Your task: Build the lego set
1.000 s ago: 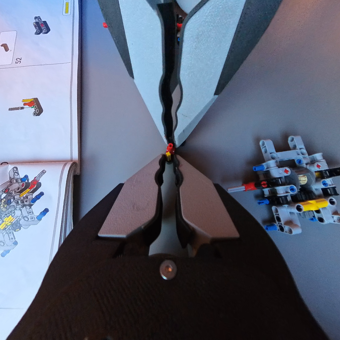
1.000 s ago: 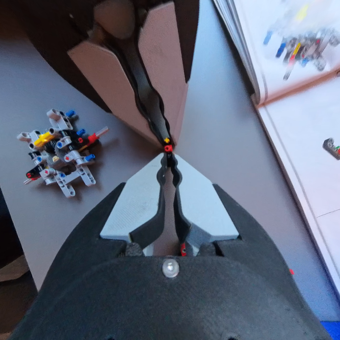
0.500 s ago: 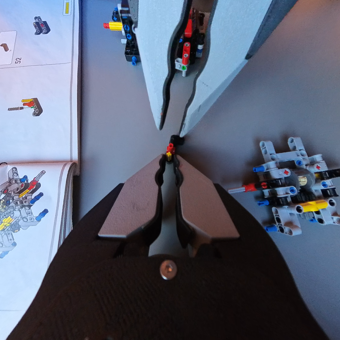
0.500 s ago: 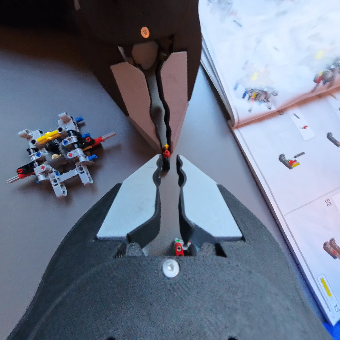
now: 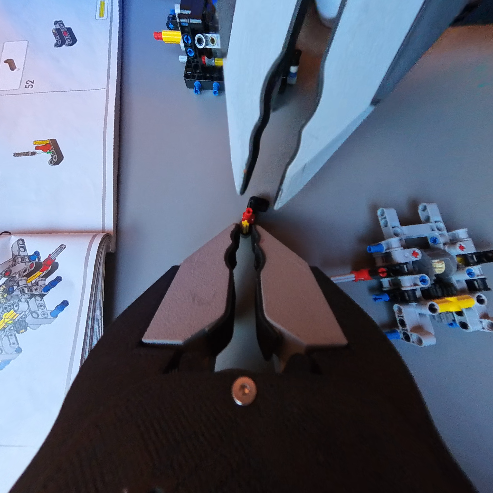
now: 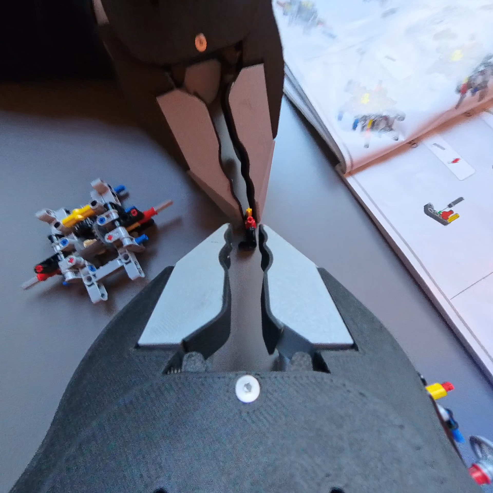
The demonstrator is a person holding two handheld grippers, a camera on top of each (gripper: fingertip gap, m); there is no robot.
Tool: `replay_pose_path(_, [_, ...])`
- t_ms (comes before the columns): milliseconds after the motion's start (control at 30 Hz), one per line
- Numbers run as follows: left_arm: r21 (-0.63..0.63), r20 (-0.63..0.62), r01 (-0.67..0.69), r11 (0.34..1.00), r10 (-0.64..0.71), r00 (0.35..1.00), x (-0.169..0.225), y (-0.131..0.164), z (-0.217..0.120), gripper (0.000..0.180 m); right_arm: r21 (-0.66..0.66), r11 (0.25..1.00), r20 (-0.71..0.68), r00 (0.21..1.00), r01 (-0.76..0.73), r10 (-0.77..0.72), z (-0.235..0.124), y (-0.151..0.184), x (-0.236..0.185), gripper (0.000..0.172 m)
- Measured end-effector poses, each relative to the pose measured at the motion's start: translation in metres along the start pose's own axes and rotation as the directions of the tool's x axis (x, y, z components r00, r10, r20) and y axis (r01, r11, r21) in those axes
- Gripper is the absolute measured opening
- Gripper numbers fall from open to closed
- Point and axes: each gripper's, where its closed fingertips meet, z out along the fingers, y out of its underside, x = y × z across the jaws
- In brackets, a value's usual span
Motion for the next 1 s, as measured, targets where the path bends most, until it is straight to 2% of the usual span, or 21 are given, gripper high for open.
replay_pose_path(167, [0.001, -0.010, 0.054, 0.999, -0.054, 0.998, 0.003, 0.001, -0.001, 0.006, 0.263, 0.965, -0.067, 0.997, -0.011, 0.030, -0.022, -0.022, 0.009, 0.015])
replay_pose_path(267, [0.003, -0.021, 0.087, 0.996, -0.087, 0.996, 0.009, 0.004, -0.005, 0.006, 0.431, 0.902, -0.101, 0.994, 0.014, 0.033, -0.041, -0.035, 0.012, 0.016])
replay_pose_path(367, [-0.011, 0.018, 0.061, 0.998, -0.061, 0.998, 0.013, 0.009, -0.009, 0.006, 0.557, 0.830, -0.102, 0.994, 0.030, 0.032, -0.065, -0.050, 0.002, 0.013])
replay_pose_path(433, [-0.021, 0.057, 0.038, 0.999, -0.037, 0.998, 0.013, 0.009, -0.009, 0.006, 0.570, 0.818, -0.168, 0.985, 0.075, 0.026, -0.075, -0.053, 0.003, 0.006])
replay_pose_path(567, [-0.031, 0.099, 0.014, 0.999, -0.011, 0.995, 0.012, 0.008, -0.008, 0.006, 0.538, 0.839, -0.222, 0.973, 0.075, 0.055, -0.082, -0.048, 0.010, 0.007])
replay_pose_path(700, [-0.015, 0.086, 0.042, 0.999, -0.040, 0.995, 0.012, 0.007, -0.006, 0.006, 0.466, 0.884, -0.174, 0.983, 0.031, 0.058, -0.069, -0.040, 0.003, 0.013])
replay_pose_path(1000, [-0.004, 0.090, 0.040, 0.999, -0.040, 0.995, 0.012, 0.006, -0.005, 0.006, 0.443, 0.892, -0.168, 0.986, 0.095, -0.021, -0.056, -0.043, -0.016, 0.009])
